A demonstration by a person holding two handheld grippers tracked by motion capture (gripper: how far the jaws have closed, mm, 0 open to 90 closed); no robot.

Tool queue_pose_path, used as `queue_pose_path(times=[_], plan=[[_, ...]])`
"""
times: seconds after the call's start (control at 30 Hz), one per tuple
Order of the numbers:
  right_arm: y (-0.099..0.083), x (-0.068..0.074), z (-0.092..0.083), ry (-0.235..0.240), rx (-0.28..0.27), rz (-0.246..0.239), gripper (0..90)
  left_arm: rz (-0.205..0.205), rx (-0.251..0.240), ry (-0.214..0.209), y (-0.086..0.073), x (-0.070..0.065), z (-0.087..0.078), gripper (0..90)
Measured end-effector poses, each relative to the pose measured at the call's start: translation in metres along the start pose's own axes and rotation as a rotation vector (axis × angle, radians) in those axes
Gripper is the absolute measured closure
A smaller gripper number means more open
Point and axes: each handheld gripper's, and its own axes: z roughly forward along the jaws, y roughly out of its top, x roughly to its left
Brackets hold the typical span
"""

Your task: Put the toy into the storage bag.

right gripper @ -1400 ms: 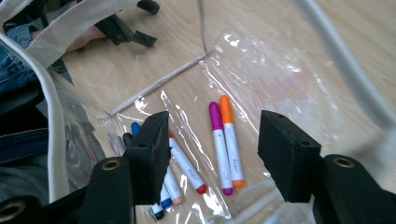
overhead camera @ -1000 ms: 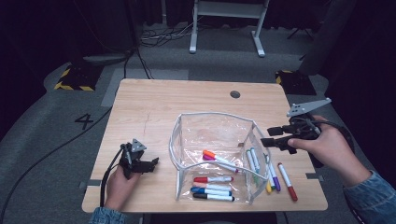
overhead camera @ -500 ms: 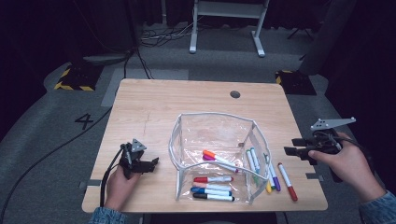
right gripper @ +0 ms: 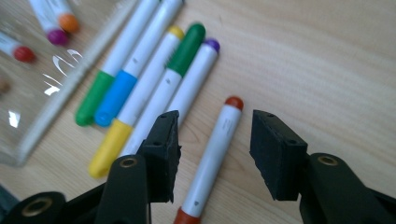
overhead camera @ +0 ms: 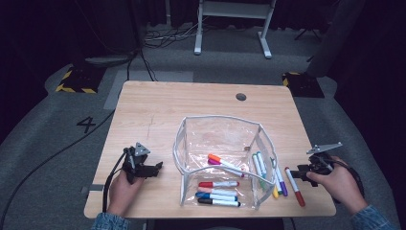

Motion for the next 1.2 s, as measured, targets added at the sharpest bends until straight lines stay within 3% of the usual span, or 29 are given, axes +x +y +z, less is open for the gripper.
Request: queue_pose_path(times=[0.2, 0.37, 0.47, 0.67, 0.83, 1.2], plan=[[-0.015, -0.003, 0.023, -0.01, 0.066, 0.02, 54.9, 0.0, 0.0, 0.0, 0.0, 0.0, 0.0, 14.9], [-0.019, 0.0, 0.03, -0.02, 0.103, 0.025, 64.3, 0.0, 0.0, 0.0, 0.0, 0.0, 0.0, 14.9], [-0.019, 0.001, 0.029, -0.063, 0.122, 0.019, 76.1, 0.0, 0.0, 0.0, 0.0, 0.0, 0.0, 14.9], [-0.018, -0.002, 0.029, -0.068, 0.113, 0.052, 76.6, 0.001, 0.0, 0.0, 0.0, 0.0, 0.0, 14.9], [-0.01, -0.003, 0.013, -0.032, 0.071, 0.072, 76.7, 0.0, 0.0, 0.0, 0.0, 0.0, 0.0, 14.9], [0.015, 0.007, -0.031, 0.014, -0.022, 0.038, 76.7, 0.001, 0.0, 0.0, 0.0, 0.0, 0.0, 14.8]])
